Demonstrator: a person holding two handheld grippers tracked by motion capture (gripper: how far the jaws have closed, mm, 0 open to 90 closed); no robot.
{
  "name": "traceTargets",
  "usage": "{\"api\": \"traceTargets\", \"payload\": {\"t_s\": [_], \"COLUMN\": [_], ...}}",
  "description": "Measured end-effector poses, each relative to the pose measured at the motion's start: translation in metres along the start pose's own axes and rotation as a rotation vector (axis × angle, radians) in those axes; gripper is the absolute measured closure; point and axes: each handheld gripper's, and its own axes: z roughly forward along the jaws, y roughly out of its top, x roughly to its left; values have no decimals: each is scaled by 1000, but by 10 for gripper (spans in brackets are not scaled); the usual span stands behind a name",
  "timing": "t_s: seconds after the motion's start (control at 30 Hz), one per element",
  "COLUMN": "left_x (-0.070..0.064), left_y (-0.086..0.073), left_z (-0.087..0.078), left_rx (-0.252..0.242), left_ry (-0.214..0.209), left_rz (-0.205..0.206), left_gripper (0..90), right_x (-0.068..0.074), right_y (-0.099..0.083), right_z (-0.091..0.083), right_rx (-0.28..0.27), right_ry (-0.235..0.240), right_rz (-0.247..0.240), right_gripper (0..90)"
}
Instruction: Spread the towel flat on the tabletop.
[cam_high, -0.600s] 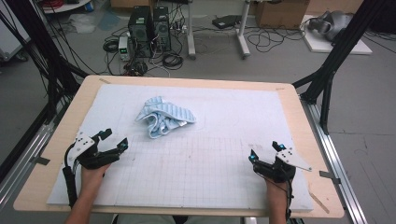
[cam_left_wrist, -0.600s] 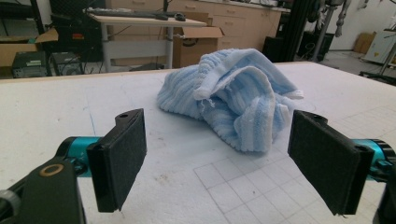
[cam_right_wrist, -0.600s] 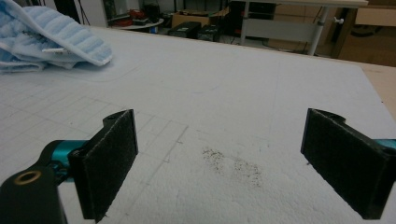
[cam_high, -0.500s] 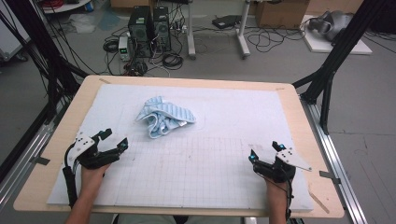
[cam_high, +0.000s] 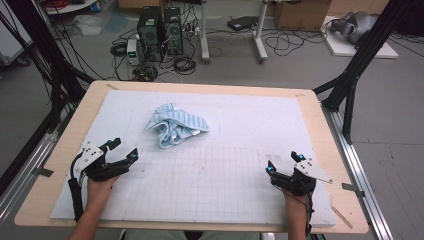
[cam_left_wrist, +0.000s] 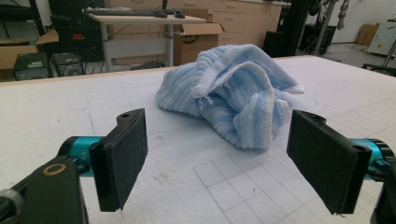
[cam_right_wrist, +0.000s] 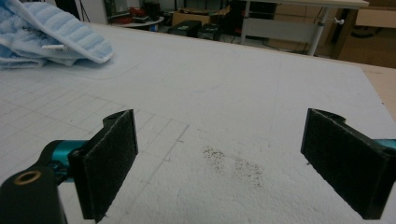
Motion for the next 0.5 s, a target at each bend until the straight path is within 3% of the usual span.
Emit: {"api": "traceTargets", "payload": {"t_s": [0.33, 0.5], "left_x": [0, -7], "left_y": [2, 11], "left_z": [2, 6], "left_rx": [14, 14], "left_ry": [1, -36], "left_rz": [-2, 13], "left_gripper": [217, 228], "right_x": [0, 1], "right_y": [0, 0], "right_z": [1, 1], "right_rx": [10, 14], "right_ry": [-3, -2], "right_rz": [6, 6], "right_gripper": [100, 100]}}
